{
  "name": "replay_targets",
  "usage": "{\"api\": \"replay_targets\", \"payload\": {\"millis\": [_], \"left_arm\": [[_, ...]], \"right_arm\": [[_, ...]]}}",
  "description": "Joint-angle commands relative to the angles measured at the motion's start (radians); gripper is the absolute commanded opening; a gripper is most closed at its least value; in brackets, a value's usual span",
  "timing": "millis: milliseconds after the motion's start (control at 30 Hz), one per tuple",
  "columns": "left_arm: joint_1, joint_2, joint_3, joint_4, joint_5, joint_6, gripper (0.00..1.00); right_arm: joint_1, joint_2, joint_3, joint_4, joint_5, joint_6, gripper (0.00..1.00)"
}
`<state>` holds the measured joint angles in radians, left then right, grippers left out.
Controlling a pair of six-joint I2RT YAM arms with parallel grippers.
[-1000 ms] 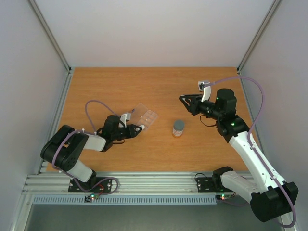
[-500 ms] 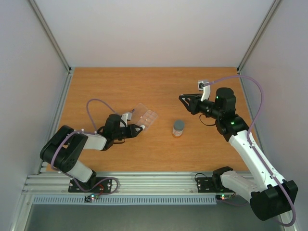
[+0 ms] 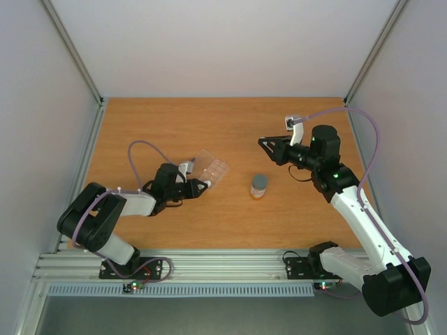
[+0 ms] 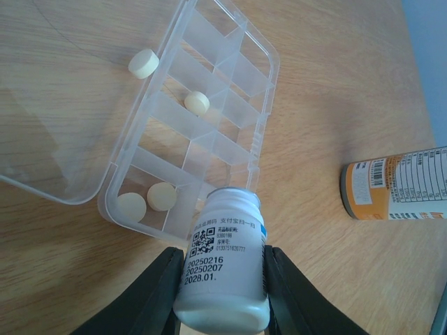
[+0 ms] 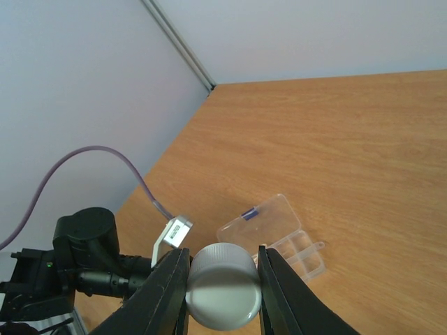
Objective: Sort the pills into containers
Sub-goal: Pour the pill into the pill container.
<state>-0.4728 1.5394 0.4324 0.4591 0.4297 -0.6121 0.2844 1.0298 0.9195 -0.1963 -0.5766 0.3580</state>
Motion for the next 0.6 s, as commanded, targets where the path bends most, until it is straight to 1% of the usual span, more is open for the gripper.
{"api": "replay_targets", "payload": {"millis": [0, 567], "left_arm": [[-0.006, -0.031, 0.030, -0.028, -0.026, 0.036, 0.00], [-0.012, -0.048, 0.046, -0.082, -0.044, 0.050, 0.00]], "right_arm": [[-0.002, 0.011, 0.044, 0.000, -0.014, -0.016, 0.20], [-0.002, 0.021, 0.048, 0.004, -0.023, -0.016, 0.20]]}}
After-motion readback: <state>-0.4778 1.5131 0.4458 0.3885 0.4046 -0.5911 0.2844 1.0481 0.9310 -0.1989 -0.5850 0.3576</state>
